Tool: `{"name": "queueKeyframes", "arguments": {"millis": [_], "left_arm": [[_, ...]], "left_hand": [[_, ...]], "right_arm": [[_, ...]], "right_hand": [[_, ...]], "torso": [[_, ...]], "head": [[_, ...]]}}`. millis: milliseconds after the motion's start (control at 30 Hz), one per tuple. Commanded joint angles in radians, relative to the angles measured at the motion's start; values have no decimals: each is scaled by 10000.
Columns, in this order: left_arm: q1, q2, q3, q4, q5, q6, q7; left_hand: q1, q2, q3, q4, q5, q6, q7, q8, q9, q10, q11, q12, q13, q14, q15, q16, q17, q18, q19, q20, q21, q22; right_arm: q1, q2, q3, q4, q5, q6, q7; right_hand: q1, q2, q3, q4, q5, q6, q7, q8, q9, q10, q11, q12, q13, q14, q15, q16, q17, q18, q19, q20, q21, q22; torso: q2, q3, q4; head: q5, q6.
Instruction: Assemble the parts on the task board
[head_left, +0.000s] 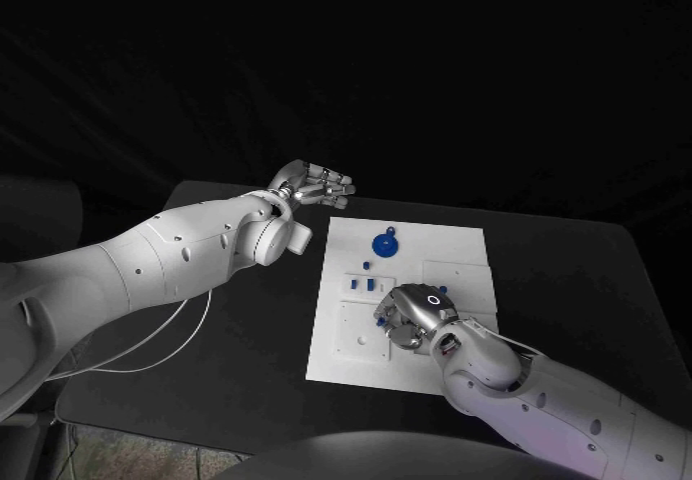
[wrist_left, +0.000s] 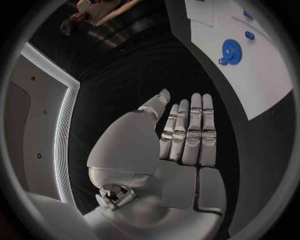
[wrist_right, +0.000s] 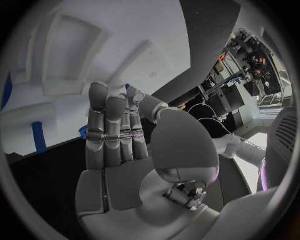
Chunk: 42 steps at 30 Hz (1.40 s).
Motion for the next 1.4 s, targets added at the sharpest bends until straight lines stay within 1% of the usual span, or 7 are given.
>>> {"name": "queueKeyframes", "arguments": {"millis": [33,333,700,1100,1233,1400], "left_arm": [[3,32,7,43,56,157,52],[3,36,7,65,56,190,31],[3,35,7,68,55,245,-10],[3,39,7,56,55,286,-44],[3,46,7,51,55,293,-50],[4,54,7,50,55,301,-58]], "left_hand": [[-10,58,-2,-13,60,56,25,1,2,-61,-14,-44,-8,21,9,-35,-10,-79,9,-24,41,-10],[-18,79,-14,-15,59,50,25,-1,1,-68,-14,-45,-8,16,10,-37,-4,-79,2,-23,69,-49],[-18,79,-14,-15,59,50,25,-1,1,-68,-14,-45,-8,16,10,-37,-4,-79,2,-23,69,-49],[-27,91,-28,-14,42,56,23,0,2,-83,-9,-45,-8,7,14,-36,-3,-81,-12,-18,83,-78],[-27,91,-28,-14,42,56,23,0,2,-83,-9,-45,-8,7,14,-36,-3,-81,-12,-18,83,-78],[-27,91,-28,-14,42,56,23,0,2,-83,-9,-45,-8,7,14,-36,-3,-81,-12,-18,83,-78]], "right_arm": [[-21,18,-47,-37,-152,124,-68],[-20,65,-100,-64,-300,-21,-334],[-20,74,-109,-33,-452,-158,-643],[-20,79,-109,-5,-474,-251,-723],[-20,92,-109,-7,-461,-157,-692],[-19,110,-115,-5,-448,85,-652]], "right_hand": [[-95,5,73,10,31,62,13,35,14,78,-19,19,16,40,-44,-62,13,104,339,-73,53,16],[-95,5,73,10,31,62,13,35,14,78,-19,19,16,40,-44,-62,13,104,339,-73,53,16],[-94,1,92,-14,33,79,8,36,14,93,-21,21,18,47,-45,-64,37,112,342,-76,73,27],[-99,-10,109,-19,32,87,6,36,13,100,-22,20,18,48,-46,-63,43,116,342,-76,84,36],[-111,-22,119,-16,32,90,7,35,9,103,-23,19,17,49,-48,-66,52,118,341,-75,94,43],[-114,-20,106,-14,33,89,7,35,6,96,-23,18,17,48,-45,-69,56,115,333,-73,90,42]], "torso": [[2,-4,6],[-3,1,3],[-1,5,0],[0,5,-3],[-3,1,-1],[-5,-7,-5]], "head": [[6,-10],[1,-15],[-22,-13],[-29,-21],[-34,-29],[-31,-30]]}}
